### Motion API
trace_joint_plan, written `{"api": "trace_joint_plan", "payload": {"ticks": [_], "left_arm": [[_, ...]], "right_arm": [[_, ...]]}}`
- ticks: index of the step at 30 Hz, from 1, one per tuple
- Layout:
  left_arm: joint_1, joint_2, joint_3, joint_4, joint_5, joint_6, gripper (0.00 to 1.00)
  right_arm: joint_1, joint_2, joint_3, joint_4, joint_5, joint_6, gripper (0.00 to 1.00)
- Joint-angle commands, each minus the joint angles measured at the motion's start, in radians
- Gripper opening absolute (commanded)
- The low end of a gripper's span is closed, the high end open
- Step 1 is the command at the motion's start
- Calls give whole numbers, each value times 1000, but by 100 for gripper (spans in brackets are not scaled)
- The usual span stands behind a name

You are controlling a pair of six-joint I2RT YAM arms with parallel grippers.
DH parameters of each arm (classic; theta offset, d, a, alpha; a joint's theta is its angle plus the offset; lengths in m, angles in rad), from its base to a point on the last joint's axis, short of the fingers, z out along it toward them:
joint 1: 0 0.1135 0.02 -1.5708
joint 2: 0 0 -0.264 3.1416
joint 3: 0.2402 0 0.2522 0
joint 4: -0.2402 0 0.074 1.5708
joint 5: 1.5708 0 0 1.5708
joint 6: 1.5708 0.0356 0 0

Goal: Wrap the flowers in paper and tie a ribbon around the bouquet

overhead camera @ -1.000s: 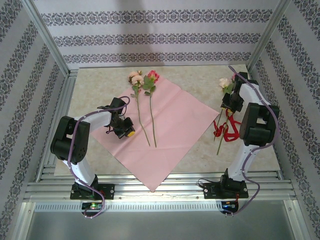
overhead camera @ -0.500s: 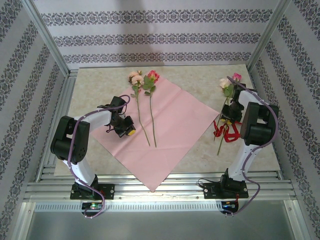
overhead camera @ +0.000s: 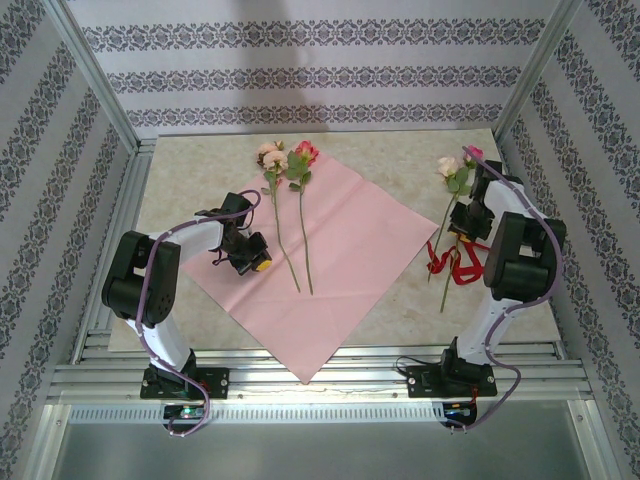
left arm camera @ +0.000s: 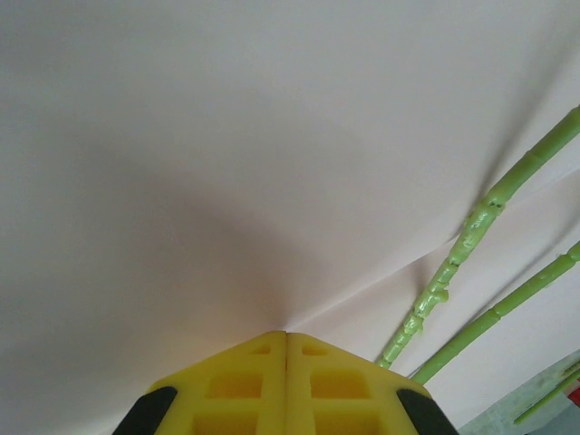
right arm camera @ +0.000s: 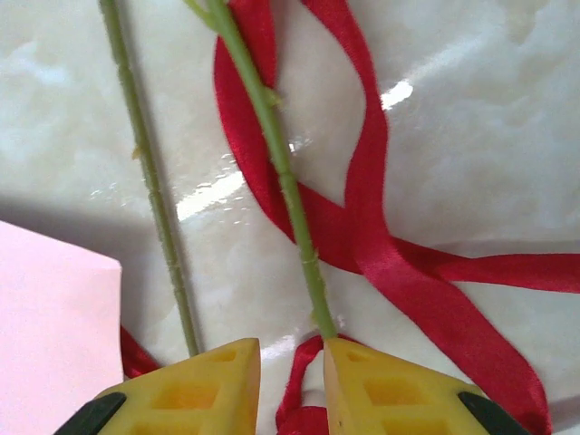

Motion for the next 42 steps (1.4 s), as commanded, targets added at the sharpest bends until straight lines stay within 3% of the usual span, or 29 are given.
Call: {"api": "trace_joint_plan", "payload": {"ticks": [1, 18, 30, 42], "left_arm": [[5, 8, 14, 1, 9, 5, 4], [5, 10, 7, 8, 14, 0, 4], [5, 4, -4, 12, 16, -3, 3], [5, 0, -15, 14, 16, -1, 3]], "right_arm": [[-24, 11, -7, -4, 36, -25, 26], [2, 103, 23, 14, 0, -28, 27], [23, -21, -12, 27, 10, 6, 30], [41, 56, -17, 44, -8, 11, 28]]}}
